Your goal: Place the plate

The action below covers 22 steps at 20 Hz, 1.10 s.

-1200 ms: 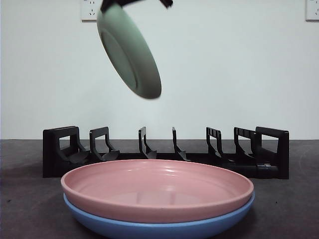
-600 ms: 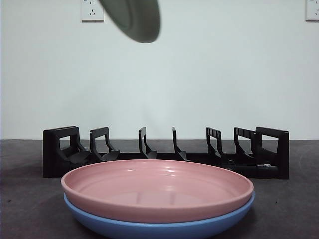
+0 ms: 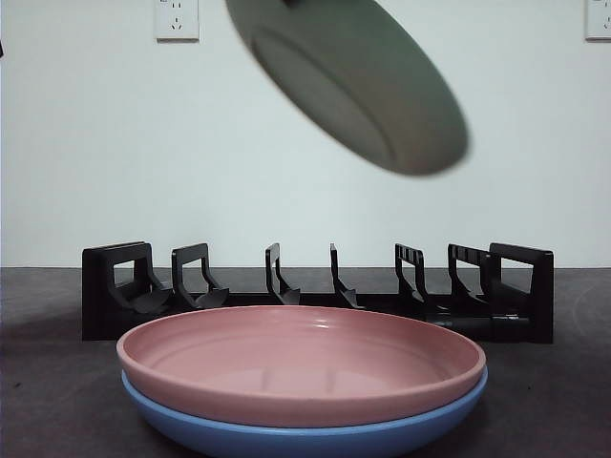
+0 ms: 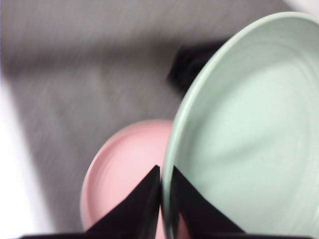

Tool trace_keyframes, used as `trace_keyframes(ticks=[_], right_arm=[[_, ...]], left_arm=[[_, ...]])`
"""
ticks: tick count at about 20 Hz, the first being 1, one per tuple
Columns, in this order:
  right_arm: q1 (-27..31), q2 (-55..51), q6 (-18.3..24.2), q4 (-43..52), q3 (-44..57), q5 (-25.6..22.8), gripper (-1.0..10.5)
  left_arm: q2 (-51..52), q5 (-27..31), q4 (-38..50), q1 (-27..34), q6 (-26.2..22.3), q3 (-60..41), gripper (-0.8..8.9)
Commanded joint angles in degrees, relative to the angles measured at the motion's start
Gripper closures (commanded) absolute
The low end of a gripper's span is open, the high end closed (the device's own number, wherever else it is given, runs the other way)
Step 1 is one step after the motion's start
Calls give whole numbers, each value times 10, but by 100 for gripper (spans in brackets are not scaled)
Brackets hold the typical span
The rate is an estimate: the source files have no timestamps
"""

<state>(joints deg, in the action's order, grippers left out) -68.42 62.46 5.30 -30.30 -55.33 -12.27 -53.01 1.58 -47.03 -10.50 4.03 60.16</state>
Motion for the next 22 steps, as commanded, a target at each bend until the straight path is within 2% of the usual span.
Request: trace_keyframes(ticks=[1, 4, 8, 13, 16, 22], right_arm=[[-42, 6, 27, -41, -1, -2, 930], [-71, 16, 26, -85, -1, 3, 930], [-71, 49, 26, -113, -1, 33, 930], [-70, 131, 61, -85, -2, 32, 930], [-67, 181, 66, -81, -2, 15, 930], [-57, 240, 79, -44, -2, 18, 930]], left_arm=[[-16, 2, 0, 0, 1, 11, 469], [-30, 2, 1, 0, 1, 11, 469], [-35, 2, 1, 0, 1, 11, 469], [-35, 2, 2, 0, 1, 11, 469], [-35, 2, 3, 0, 1, 11, 469], [-35, 2, 3, 0, 1, 11, 469]])
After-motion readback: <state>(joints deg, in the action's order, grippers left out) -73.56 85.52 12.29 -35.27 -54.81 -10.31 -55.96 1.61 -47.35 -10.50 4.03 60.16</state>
